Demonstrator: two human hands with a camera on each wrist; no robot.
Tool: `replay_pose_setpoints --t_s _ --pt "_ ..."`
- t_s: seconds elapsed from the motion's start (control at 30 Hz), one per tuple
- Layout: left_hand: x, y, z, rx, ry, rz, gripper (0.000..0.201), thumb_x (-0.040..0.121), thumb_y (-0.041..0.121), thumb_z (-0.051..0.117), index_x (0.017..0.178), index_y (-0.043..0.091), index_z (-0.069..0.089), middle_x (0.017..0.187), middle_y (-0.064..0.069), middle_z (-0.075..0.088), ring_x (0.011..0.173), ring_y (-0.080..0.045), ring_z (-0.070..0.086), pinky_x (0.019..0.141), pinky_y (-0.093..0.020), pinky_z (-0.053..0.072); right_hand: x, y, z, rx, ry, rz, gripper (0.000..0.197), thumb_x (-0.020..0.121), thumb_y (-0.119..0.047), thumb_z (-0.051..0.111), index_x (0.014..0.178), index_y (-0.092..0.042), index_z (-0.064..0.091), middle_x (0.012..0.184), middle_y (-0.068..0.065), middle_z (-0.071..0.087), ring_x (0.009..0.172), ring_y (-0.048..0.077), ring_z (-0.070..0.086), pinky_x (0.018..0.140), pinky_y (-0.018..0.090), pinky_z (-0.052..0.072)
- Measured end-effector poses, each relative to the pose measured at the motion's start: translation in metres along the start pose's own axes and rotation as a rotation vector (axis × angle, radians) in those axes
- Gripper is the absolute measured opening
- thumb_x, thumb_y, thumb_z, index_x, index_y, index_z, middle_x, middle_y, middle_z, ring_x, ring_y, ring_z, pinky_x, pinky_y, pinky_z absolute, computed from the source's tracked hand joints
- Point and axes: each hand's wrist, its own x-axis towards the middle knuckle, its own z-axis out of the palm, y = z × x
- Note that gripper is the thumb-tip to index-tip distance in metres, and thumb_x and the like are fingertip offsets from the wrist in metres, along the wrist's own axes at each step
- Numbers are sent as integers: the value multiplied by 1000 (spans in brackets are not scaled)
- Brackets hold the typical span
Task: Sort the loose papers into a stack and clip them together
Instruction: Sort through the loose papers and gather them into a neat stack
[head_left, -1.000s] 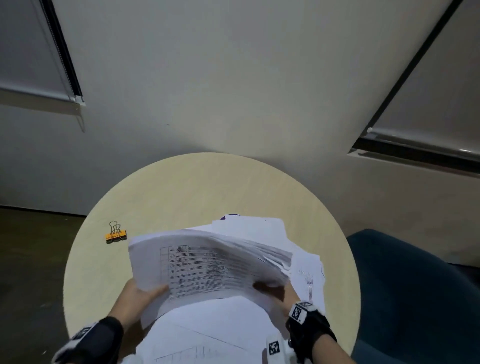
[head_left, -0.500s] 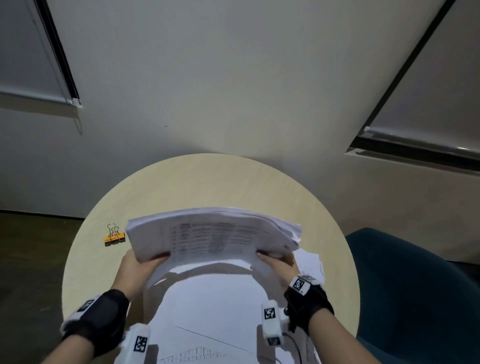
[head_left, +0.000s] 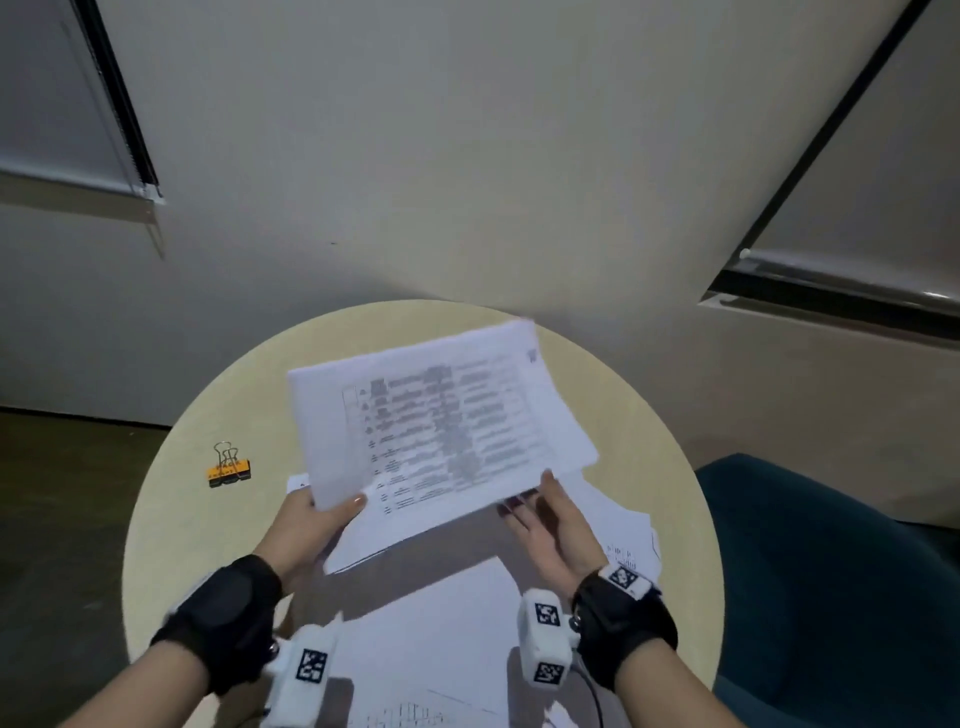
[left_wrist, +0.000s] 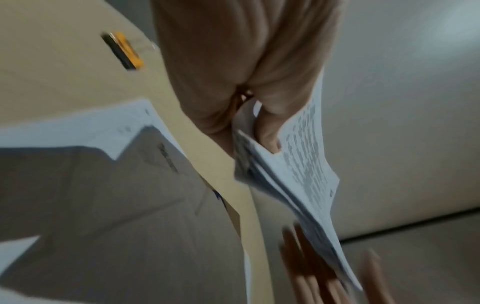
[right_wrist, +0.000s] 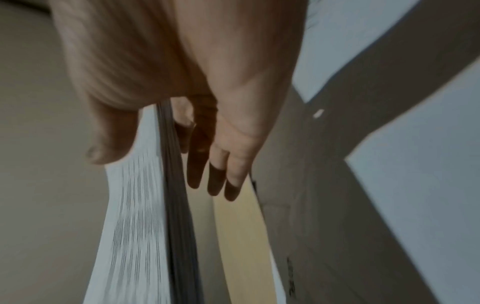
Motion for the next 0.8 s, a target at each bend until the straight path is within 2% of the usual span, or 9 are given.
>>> replay_pose_setpoints --t_s 0.1,0.23,0.3,0.37,0.43,0.5,0.63,0.77,0.8 --pt "-8 10 24 -1 -162 49 17 87 13 66 104 13 63 68 10 68 58 -12 61 56 -20 44 1 -4 40 -225 -39 10 17 92 -20 60 86 -4 60 88 2 75 43 9 53 45 17 46" --pt "-9 19 13 -362 -181 -20 65 76 50 65 126 8 59 118 -10 69 107 -24 67 76 -30 59 15 -16 45 -435 -13 88 35 94 -20 60 124 -1 59 133 -6 53 29 0 44 35 14 34" --pt "-9 19 -18 -605 -150 -109 74 82 64 41 128 10 60 122 -12 67 113 -24 63 84 -37 57 16 -18 30 -673 -65 109 44 85 -34 71 113 -1 63 127 8 64 46 11 64 43 22 48" --pt "-13 10 -49 -708 -155 -225 80 83 70 37 127 8 61 123 -17 66 108 -29 66 84 -44 56 12 -19 19 -919 -177 107 28 85 -33 72 88 -9 58 84 -4 76 67 11 72 53 20 53" --pt "-18 -6 -65 -549 -206 -308 70 81 60 51 124 6 62 119 -20 66 89 -27 73 73 -40 61 10 -11 21 -1103 -299 172 32 90 -29 67 72 -31 41 48 -19 57 47 -2 60 47 14 40" --pt "-19 -29 -69 -217 -227 -355 57 76 47 68 119 10 62 120 -9 68 91 -15 72 79 -36 58 15 6 32 -1287 -392 266 39 84 -42 71 65 -19 45 40 -10 43 34 7 39 48 24 32" --pt "-8 -72 -74 88 -120 -329 38 87 24 67 122 11 59 116 -5 70 105 -26 68 99 -47 47 36 46 56 -1545 -493 230 42 87 -41 63 59 -18 43 53 -3 43 48 16 39 60 28 33" --pt "8 -105 -85 201 203 -323 20 92 9 60 109 0 60 82 -18 64 66 -27 57 64 -34 46 46 64 47 -1571 -328 111 20 91 -35 56 98 -18 63 106 3 64 96 18 58 87 30 46" --pt "10 -110 -87 226 254 -326 17 92 9 58 106 -1 59 73 -19 60 58 -25 51 57 -33 43 51 67 31 -1649 -254 88 40 85 -40 57 120 -20 58 128 3 57 117 20 52 99 33 41"
